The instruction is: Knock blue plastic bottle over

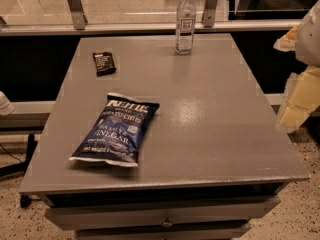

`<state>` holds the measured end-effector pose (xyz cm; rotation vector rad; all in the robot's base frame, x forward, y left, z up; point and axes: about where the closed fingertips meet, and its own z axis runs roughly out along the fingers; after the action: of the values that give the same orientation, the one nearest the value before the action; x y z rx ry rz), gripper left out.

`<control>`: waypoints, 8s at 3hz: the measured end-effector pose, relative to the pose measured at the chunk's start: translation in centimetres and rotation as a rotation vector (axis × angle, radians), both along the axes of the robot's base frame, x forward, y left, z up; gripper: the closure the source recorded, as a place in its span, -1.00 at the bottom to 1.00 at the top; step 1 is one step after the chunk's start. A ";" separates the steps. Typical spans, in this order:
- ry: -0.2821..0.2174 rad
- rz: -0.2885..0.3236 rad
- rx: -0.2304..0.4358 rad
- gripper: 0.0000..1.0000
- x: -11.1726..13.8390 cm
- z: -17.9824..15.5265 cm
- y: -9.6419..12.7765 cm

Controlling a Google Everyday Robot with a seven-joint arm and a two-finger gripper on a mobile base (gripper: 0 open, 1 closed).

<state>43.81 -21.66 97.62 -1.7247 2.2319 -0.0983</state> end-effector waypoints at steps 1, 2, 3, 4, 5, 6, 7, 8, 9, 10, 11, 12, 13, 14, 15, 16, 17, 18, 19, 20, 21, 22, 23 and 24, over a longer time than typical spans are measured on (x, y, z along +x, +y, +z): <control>0.000 0.000 0.000 -1.00 0.0 0.0 0.0; -0.045 -0.002 0.038 -1.00 1.9 -0.5 0.5; -0.157 -0.017 0.131 -1.00 7.8 -1.6 1.6; -0.265 -0.047 0.222 -1.00 13.7 -2.1 2.2; -0.365 -0.093 0.371 -1.00 19.8 -1.8 3.4; -0.424 -0.145 0.513 -1.00 24.4 -1.6 4.5; -0.446 -0.195 0.717 -1.00 28.7 -1.6 5.6; -0.446 -0.205 0.912 -1.00 32.3 -1.6 7.0; -0.438 -0.172 1.054 -1.00 35.0 -1.6 9.3; -0.441 -0.122 1.088 -1.00 36.9 -1.5 11.6; -0.438 -0.087 1.063 -1.00 38.4 -2.1 13.8; -0.425 -0.080 1.031 -0.65 39.3 -3.2 14.9; -0.419 -0.081 1.003 -0.16 39.6 -4.0 15.0; -0.416 -0.073 1.002 0.30 38.9 -3.6 14.5; -0.380 -0.033 1.005 0.78 36.6 -1.7 14.3; -0.313 0.030 0.977 1.00 33.8 0.1 14.0; -0.241 0.140 0.818 1.00 29.7 0.2 13.5; -0.191 0.250 0.572 1.00 25.5 -0.9 12.0; -0.159 0.330 0.320 1.00 22.1 -3.2 10.6; -0.117 0.404 0.144 1.00 19.0 -5.8 10.3; -0.082 0.455 0.024 1.00 16.2 -8.4 10.8; -0.056 0.492 -0.015 0.65 14.0 -9.8 12.0; -0.031 0.517 -0.029 0.15 12.6 -10.6 12.7; -0.014 0.528 -0.031 -0.31 11.9 -11.0 12.9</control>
Offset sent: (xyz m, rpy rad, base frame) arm 0.0758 0.0168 -0.0234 0.1541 -0.1620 -0.0055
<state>55.72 -8.77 86.57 -2.2538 1.7008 -0.0227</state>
